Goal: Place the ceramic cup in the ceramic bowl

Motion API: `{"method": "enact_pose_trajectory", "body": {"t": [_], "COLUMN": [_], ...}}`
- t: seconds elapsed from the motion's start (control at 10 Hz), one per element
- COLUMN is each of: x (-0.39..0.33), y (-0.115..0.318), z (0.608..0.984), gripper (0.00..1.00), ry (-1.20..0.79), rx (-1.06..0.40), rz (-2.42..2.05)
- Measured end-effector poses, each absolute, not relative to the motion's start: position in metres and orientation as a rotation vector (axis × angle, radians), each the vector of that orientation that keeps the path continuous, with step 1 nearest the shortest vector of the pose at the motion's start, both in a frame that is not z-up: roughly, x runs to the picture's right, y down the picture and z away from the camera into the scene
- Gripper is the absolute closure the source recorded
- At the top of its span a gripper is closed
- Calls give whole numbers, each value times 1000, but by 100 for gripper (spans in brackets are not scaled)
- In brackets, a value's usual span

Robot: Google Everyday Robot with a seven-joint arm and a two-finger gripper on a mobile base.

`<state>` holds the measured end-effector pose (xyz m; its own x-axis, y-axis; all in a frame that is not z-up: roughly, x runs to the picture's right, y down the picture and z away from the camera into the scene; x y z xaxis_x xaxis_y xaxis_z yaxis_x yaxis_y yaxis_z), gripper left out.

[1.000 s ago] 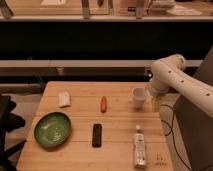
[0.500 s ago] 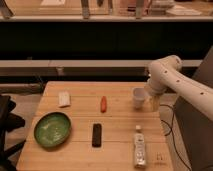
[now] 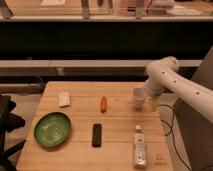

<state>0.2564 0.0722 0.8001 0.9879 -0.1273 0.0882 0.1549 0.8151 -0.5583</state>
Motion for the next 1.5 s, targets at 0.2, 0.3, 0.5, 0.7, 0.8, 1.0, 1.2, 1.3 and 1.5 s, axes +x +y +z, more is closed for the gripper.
{"method": "enact_pose_trajectory", "body": {"t": [0.2,0.3,0.5,0.7,0.8,1.0,1.2,1.3,1.5], "x": [256,255,255,254,254,253,253,253,253], "y": [74,75,78,79,80,82,83,83,84], "z": [804,805,810,813,816,820,823,824,827], "gripper": [20,20,20,20,20,20,20,20,20], "ry": [-52,-54,-59,-64,-67,-73,-79,-82,-88], "rx": [-604,-605,-608,-607,-607,-607,-607,-605,-604], "rz": [-162,-167,-180,-189,-194,-207,-214,-217,-226]}}
